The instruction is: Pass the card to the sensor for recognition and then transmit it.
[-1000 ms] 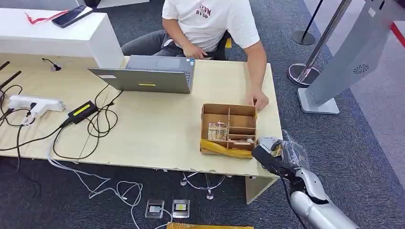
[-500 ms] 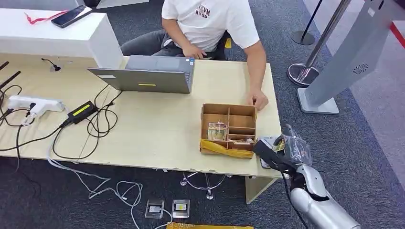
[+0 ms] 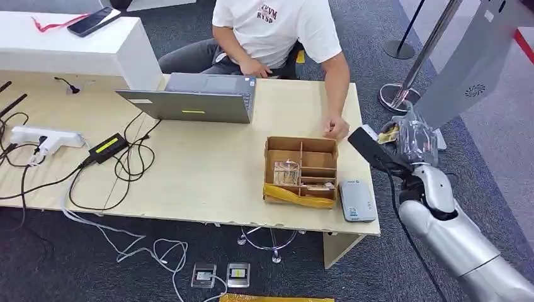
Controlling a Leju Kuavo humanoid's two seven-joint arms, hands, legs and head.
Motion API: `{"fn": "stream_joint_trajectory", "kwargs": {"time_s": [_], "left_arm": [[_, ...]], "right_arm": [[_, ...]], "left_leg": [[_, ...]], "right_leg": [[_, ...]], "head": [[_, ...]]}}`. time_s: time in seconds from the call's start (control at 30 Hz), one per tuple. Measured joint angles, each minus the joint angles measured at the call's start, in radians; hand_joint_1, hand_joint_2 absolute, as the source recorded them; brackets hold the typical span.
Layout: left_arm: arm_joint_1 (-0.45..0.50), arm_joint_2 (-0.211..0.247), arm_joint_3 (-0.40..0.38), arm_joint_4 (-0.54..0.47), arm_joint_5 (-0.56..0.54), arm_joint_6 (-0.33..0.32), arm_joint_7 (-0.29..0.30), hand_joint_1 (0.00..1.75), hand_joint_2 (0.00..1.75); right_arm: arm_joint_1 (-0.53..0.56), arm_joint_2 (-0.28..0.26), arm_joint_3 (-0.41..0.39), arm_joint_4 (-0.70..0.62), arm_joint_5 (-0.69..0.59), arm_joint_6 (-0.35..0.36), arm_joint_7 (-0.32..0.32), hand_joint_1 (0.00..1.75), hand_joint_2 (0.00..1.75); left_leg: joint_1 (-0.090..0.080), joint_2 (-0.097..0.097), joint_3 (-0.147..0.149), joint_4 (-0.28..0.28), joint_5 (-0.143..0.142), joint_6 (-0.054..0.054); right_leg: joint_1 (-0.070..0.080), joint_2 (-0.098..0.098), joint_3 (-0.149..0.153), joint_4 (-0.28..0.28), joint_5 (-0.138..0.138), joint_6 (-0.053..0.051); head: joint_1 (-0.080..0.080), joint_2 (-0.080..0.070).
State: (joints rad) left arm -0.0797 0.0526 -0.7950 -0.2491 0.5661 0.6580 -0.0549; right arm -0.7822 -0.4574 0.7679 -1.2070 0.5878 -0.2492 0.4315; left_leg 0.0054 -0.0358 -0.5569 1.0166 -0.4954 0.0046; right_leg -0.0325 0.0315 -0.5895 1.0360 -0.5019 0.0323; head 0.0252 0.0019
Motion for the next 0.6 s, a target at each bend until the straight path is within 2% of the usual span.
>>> {"fn": "stream_joint_trajectory", "kwargs": {"time_s": [0.2,0.6], "left_arm": [[-0.003,0.000,-0.025,0.000,0.000,-0.001,0.000,0.00,1.75],[-0.023,0.013,-0.075,0.000,0.002,-0.003,0.002,0.00,1.75]], "right_arm": [[-0.119,0.016,0.038,0.018,0.056,0.108,-0.002,1.75,1.75],[-0.238,0.126,0.179,0.201,0.105,0.160,-0.032,1.75,1.75]], "left_leg": [[0.000,0.000,-0.001,0.000,0.000,0.000],[0.001,-0.002,-0.002,0.000,0.001,0.000]], "right_leg": [[0.000,0.000,0.000,0.000,0.000,0.000],[0.001,-0.002,-0.001,0.001,0.000,0.000]], "head": [[0.000,0.000],[0.000,0.000]]}}
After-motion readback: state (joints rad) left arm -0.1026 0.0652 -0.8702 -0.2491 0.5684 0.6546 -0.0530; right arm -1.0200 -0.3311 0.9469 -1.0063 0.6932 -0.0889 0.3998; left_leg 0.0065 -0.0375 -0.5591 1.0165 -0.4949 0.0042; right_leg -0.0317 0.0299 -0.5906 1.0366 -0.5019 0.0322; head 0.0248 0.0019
